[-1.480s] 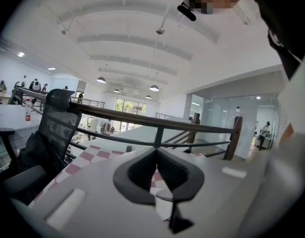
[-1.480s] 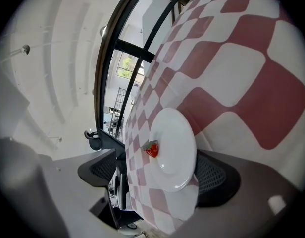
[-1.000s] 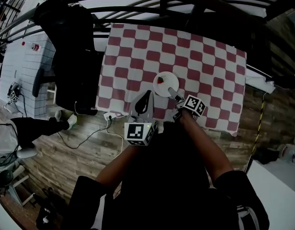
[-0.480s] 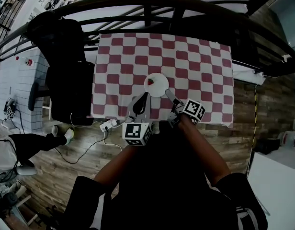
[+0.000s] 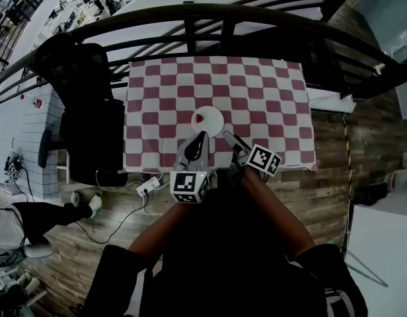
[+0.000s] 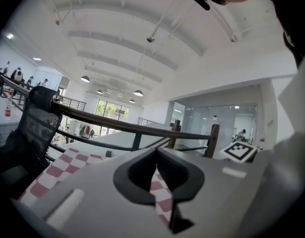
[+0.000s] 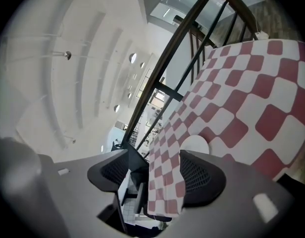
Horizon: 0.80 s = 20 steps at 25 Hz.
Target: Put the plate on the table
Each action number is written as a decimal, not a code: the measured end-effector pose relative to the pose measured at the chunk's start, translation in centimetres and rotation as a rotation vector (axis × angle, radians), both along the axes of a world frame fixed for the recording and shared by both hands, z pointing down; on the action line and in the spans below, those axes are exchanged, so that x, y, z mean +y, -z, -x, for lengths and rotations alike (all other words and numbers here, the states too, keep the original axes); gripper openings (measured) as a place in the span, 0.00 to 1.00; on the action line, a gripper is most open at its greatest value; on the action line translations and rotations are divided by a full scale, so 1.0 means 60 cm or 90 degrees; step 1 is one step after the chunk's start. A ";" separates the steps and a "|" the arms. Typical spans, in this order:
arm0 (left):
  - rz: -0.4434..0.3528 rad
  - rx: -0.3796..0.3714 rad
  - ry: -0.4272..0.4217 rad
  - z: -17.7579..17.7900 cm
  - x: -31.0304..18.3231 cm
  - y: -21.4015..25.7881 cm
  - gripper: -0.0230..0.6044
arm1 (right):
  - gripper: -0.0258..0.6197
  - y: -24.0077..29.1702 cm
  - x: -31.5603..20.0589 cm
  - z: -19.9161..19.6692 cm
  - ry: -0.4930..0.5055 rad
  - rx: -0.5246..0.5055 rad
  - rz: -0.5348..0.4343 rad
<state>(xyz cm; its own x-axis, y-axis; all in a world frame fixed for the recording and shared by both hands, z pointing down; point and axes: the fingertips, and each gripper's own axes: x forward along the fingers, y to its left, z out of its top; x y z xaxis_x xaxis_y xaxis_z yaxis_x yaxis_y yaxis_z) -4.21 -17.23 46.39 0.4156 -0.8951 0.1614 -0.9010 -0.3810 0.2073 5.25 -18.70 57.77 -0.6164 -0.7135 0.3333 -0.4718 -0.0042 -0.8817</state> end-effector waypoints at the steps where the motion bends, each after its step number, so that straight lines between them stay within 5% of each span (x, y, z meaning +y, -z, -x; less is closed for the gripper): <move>1: -0.002 -0.001 -0.003 -0.001 0.004 0.001 0.05 | 0.52 0.009 0.005 0.001 -0.002 -0.003 -0.007; 7: -0.008 0.000 -0.014 -0.005 0.020 0.002 0.05 | 0.43 0.069 0.032 0.027 0.034 0.020 -0.072; 20: -0.079 -0.002 -0.050 -0.030 0.032 0.051 0.05 | 0.09 0.147 0.057 0.019 0.041 0.238 -0.229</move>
<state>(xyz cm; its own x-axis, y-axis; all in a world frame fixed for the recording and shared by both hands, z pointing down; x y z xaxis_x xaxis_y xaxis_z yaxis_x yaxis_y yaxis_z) -2.40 -15.31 43.33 0.4853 -0.8727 0.0528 -0.8677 -0.4733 0.1518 4.14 -15.28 48.97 -0.5484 -0.7877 0.2805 -0.7442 0.3070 -0.5932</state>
